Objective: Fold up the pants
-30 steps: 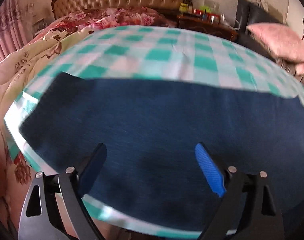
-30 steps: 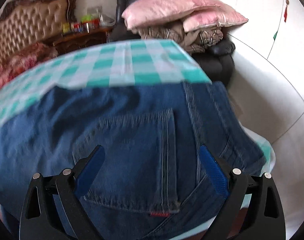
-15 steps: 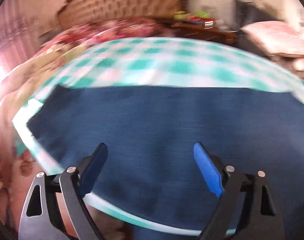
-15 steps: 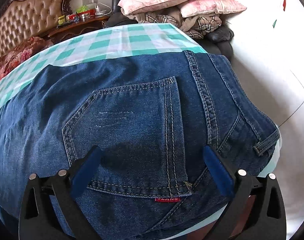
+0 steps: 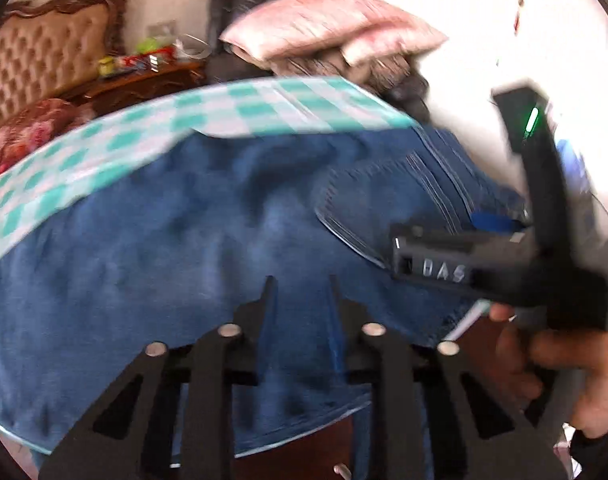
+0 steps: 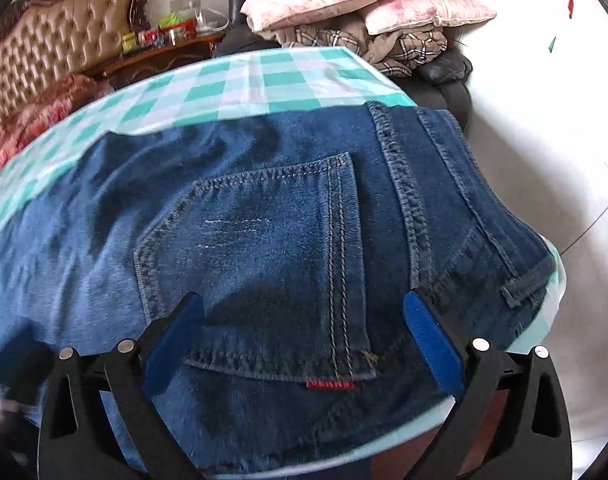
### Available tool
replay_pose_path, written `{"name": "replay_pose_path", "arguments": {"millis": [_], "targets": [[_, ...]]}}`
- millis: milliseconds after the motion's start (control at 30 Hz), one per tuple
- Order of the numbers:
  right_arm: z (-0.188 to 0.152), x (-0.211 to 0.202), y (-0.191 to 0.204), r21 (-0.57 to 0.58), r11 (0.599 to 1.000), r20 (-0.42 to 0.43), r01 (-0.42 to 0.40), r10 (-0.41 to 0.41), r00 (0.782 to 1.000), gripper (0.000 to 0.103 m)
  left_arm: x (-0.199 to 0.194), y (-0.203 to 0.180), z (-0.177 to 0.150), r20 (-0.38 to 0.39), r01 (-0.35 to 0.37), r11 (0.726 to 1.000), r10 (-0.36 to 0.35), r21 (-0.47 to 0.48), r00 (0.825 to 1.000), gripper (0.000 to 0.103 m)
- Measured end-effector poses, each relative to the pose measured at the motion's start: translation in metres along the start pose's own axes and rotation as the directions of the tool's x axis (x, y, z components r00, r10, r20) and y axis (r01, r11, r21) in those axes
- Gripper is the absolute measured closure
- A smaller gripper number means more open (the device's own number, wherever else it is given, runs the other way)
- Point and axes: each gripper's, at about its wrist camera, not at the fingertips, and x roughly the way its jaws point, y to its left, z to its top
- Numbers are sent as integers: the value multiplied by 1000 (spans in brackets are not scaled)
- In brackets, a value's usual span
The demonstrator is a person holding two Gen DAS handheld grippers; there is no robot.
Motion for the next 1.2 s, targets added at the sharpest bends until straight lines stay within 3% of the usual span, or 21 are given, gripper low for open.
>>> {"name": "replay_pose_path", "arguments": {"millis": [100, 333, 433, 733, 1000, 1133, 1200], "targets": [[-2, -12, 2, -22, 1000, 20, 10, -10, 1000, 14, 14, -8, -15, -42, -1, 1000, 1, 6, 999, 82], [-12, -5, 3, -50, 999, -22, 17, -19, 1000, 27, 13, -6, -19, -32, 8, 1000, -8, 20, 999, 82], [-12, -4, 6, -56, 998, -27, 20, -21, 999, 30, 8, 0, -20, -30, 36, 999, -37, -37, 999, 82], [-13, -3, 7, -63, 998, -35, 24, -27, 999, 31, -4, 10, -17, -2, 44, 997, -44, -61, 999, 76], [-13, -7, 6, -61, 998, -40, 18, -21, 999, 31, 2, 9, -25, -35, 73, 996, -75, -50, 997, 76], [10, -26, 10, -60, 995, 30, -75, 77, 997, 34, 2, 7, -27, -26, 76, 996, -77, -43, 997, 75], [31, -29, 18, -90, 993, 87, -83, 91, 992, 35, 2, 6, -29, -20, 74, 997, -75, -36, 997, 75]]}}
